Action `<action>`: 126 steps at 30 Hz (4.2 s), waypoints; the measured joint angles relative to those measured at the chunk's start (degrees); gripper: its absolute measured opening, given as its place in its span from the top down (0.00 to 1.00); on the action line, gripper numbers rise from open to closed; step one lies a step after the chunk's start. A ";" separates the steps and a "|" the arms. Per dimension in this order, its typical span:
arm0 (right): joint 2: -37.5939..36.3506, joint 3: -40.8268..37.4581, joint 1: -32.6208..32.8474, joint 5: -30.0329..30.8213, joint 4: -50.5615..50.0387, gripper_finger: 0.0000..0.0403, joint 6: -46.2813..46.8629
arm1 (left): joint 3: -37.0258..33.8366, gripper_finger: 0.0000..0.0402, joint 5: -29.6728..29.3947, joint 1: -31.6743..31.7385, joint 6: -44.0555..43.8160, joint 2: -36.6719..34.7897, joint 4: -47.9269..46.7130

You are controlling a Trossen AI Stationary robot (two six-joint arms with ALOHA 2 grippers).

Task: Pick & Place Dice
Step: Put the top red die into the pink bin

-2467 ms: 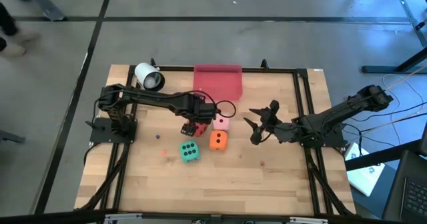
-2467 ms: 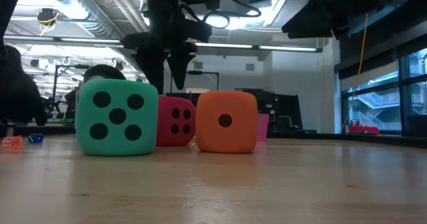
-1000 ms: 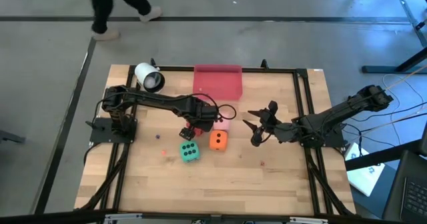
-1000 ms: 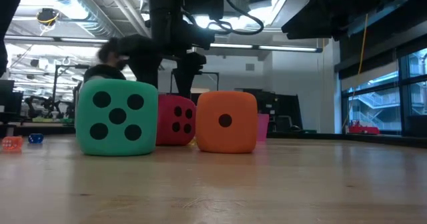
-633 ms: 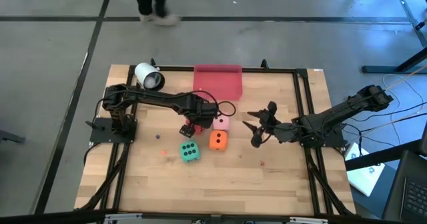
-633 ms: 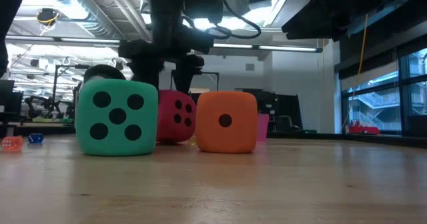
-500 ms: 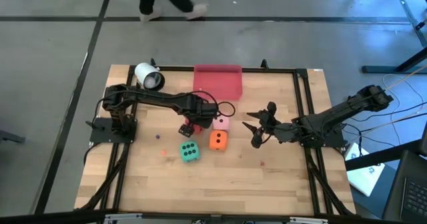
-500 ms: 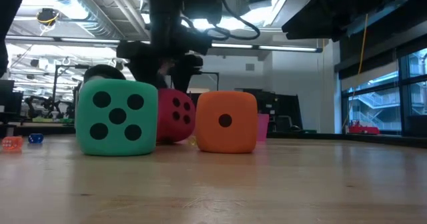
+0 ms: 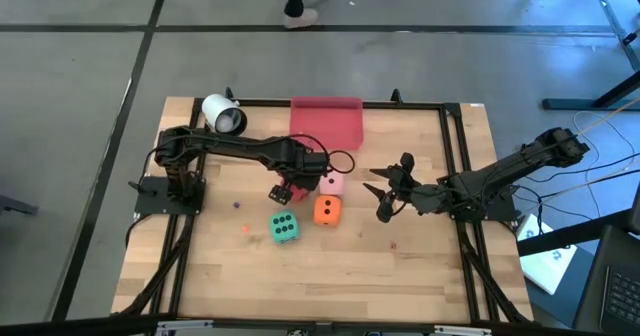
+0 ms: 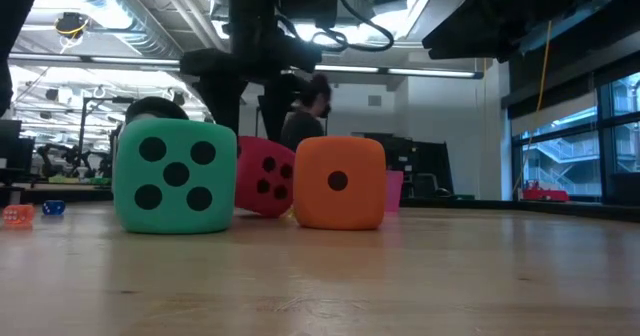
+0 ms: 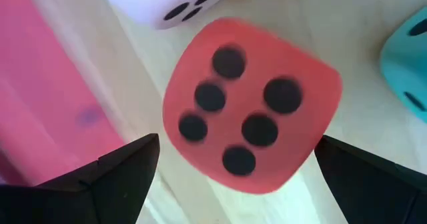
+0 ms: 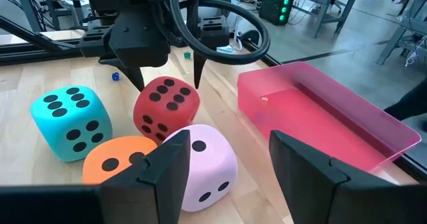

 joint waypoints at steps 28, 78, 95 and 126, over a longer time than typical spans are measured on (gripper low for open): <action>0.00 0.00 0.01 -0.22 -0.58 0.49 -0.20 | 0.28 0.01 8.44 0.83 -3.58 2.99 2.80; 0.00 0.00 0.02 -1.67 -1.17 0.49 0.20 | 0.00 0.67 11.43 4.74 -17.25 0.74 3.77; 0.00 0.00 0.00 -1.68 -1.18 0.49 0.31 | 0.01 0.78 8.61 4.71 -17.56 -0.68 3.52; 0.00 0.02 -1.27 -1.68 -0.22 0.49 0.22 | 0.11 0.78 -4.61 10.75 -16.24 -14.69 10.23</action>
